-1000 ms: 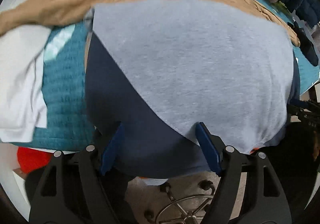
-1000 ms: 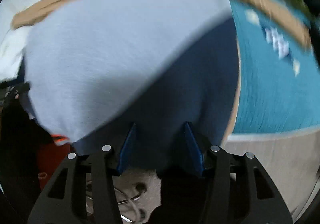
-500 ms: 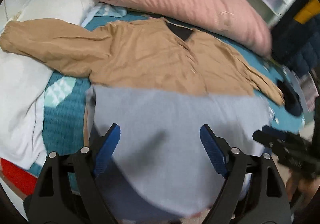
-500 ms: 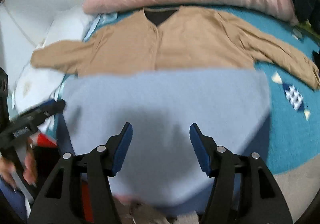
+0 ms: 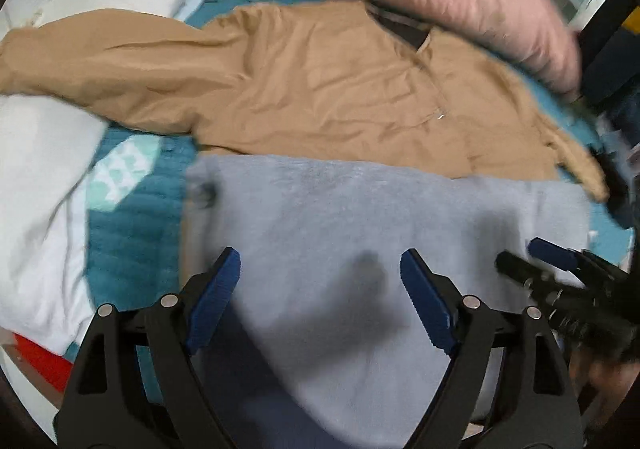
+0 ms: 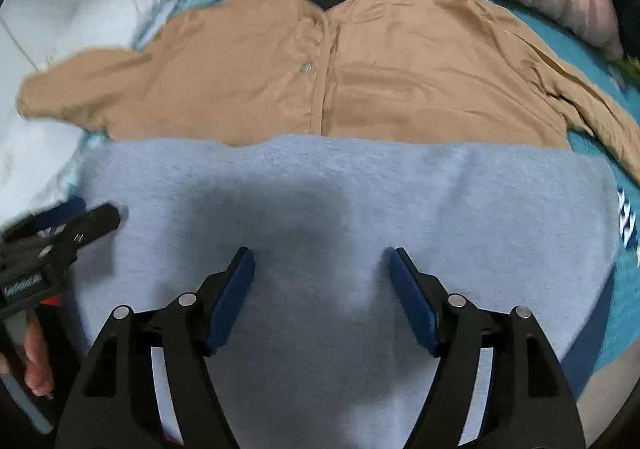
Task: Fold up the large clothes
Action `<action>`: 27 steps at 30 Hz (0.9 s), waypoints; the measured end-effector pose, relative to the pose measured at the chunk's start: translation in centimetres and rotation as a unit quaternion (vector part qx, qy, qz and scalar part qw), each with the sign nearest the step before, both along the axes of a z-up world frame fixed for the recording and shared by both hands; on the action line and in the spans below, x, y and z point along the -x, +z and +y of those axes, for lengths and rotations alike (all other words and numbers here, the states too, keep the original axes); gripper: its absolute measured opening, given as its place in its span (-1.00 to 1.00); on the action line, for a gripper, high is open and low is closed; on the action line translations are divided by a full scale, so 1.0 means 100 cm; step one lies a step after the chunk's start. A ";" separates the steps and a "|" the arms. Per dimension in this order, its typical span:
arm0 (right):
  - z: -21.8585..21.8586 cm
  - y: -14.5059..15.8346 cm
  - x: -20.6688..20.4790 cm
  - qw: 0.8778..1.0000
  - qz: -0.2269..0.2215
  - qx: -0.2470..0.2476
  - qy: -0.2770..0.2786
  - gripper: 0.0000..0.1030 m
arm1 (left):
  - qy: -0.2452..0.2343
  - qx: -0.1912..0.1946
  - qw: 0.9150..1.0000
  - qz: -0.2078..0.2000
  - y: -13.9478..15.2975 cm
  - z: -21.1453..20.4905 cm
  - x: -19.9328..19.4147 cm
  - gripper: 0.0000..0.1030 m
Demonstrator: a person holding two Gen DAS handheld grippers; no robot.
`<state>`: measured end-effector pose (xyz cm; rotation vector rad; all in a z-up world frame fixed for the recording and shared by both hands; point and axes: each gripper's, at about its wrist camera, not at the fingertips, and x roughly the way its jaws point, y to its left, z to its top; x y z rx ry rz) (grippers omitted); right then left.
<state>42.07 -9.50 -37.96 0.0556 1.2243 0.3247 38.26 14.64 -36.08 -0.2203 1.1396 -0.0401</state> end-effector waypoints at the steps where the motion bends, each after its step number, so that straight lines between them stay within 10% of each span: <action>1: -0.006 0.010 0.010 1.000 -0.008 -0.012 0.000 0.31 | 0.000 0.016 1.000 -0.008 0.007 0.011 0.012 0.66; 7: 0.001 0.007 0.051 1.000 -0.016 0.023 0.006 0.31 | 0.046 0.110 0.993 0.001 0.007 0.058 0.062 0.72; 27: 0.015 -0.015 0.070 0.998 -0.035 0.045 0.001 0.46 | 0.096 0.206 0.973 0.045 -0.057 0.041 0.154 0.72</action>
